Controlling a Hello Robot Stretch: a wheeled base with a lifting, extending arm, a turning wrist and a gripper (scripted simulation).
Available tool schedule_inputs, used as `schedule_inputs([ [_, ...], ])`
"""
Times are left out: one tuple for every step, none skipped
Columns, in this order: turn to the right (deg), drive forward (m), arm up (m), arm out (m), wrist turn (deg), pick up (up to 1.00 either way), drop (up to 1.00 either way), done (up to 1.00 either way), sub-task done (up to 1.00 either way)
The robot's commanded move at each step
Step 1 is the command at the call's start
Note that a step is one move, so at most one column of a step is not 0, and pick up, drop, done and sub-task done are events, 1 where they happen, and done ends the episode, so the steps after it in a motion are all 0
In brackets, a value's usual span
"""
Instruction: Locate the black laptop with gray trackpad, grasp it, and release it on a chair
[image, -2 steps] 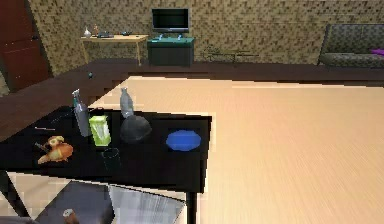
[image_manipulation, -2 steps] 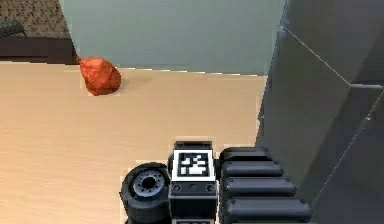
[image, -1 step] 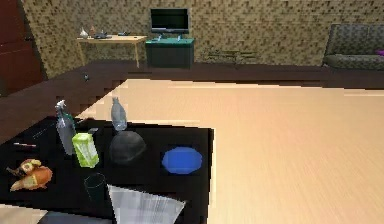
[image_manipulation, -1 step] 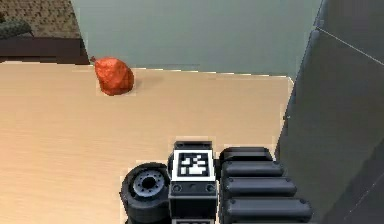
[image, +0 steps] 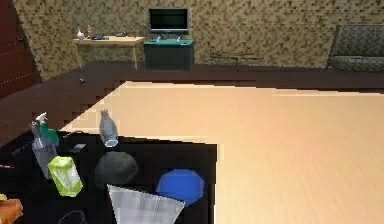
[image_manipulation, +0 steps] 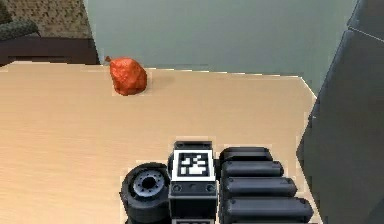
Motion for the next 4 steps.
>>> schedule_inputs([
  [45.0,0.0,0.0,0.0,0.0,0.0,0.0,0.0,0.0],
  [45.0,0.0,0.0,0.0,0.0,0.0,0.0,0.0,0.0],
  [45.0,0.0,0.0,0.0,0.0,0.0,0.0,0.0,0.0],
  [6.0,0.0,0.0,0.0,0.0,0.0,0.0,0.0,0.0],
])
